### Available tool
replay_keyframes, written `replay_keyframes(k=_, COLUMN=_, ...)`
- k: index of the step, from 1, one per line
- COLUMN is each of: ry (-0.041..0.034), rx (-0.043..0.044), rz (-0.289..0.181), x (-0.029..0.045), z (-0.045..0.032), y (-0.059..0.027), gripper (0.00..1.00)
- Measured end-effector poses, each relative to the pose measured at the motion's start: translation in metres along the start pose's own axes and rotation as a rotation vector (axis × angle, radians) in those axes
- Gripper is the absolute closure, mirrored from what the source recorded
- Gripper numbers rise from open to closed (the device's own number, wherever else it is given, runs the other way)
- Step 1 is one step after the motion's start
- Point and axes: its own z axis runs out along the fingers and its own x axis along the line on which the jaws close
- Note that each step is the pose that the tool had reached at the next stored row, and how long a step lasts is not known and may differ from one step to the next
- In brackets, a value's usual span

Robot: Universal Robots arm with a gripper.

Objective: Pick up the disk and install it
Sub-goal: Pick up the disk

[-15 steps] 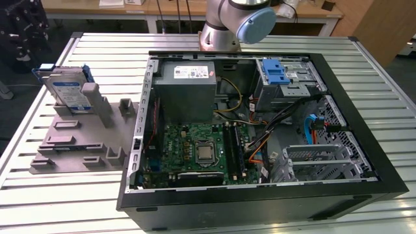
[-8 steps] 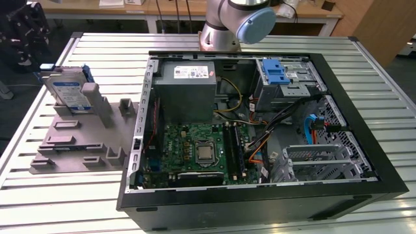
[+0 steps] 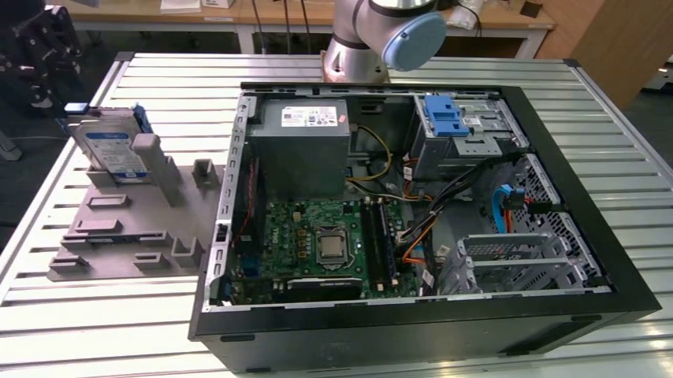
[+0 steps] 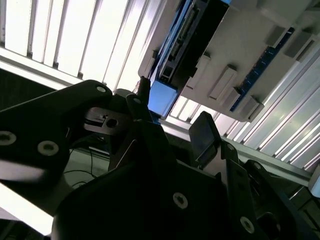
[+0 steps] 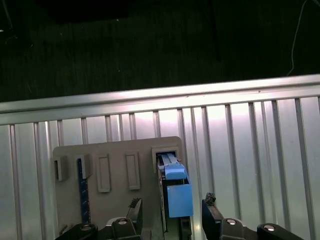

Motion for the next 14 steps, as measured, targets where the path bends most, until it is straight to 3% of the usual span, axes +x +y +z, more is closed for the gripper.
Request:
replay_keyframes(k=4, ry=-0.0005, rx=0.0048, rz=0.0, x=0.0001, z=0.0064, y=-0.0001, gripper=0.42)
replay_keyframes(k=14, ry=-0.0008, rx=0.0067, rz=0.0, x=-0.0003, z=0.0208, y=0.0015, gripper=0.42)
